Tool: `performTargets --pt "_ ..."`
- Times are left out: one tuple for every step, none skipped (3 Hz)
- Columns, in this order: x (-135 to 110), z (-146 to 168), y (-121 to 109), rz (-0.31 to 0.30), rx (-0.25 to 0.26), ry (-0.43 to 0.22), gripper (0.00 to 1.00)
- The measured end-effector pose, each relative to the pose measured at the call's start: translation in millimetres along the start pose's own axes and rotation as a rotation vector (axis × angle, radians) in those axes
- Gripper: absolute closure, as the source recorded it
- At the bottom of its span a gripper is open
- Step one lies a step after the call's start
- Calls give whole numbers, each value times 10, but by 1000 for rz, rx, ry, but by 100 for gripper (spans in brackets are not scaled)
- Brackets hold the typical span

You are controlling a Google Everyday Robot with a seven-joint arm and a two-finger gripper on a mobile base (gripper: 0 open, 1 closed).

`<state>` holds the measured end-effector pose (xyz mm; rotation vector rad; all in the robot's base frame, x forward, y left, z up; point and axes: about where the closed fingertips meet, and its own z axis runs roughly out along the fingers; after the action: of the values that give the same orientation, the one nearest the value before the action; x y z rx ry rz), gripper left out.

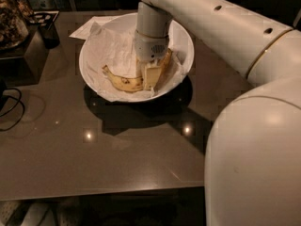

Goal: Pick banana from white bowl

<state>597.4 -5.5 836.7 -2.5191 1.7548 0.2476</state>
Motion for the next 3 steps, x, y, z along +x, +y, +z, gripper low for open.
performTargets --pt "-65 -128 -20 31 32 -12 100" --pt "-139 -342 29 61 65 -29 100" --pt "-232 -558 43 68 122 -67 100"
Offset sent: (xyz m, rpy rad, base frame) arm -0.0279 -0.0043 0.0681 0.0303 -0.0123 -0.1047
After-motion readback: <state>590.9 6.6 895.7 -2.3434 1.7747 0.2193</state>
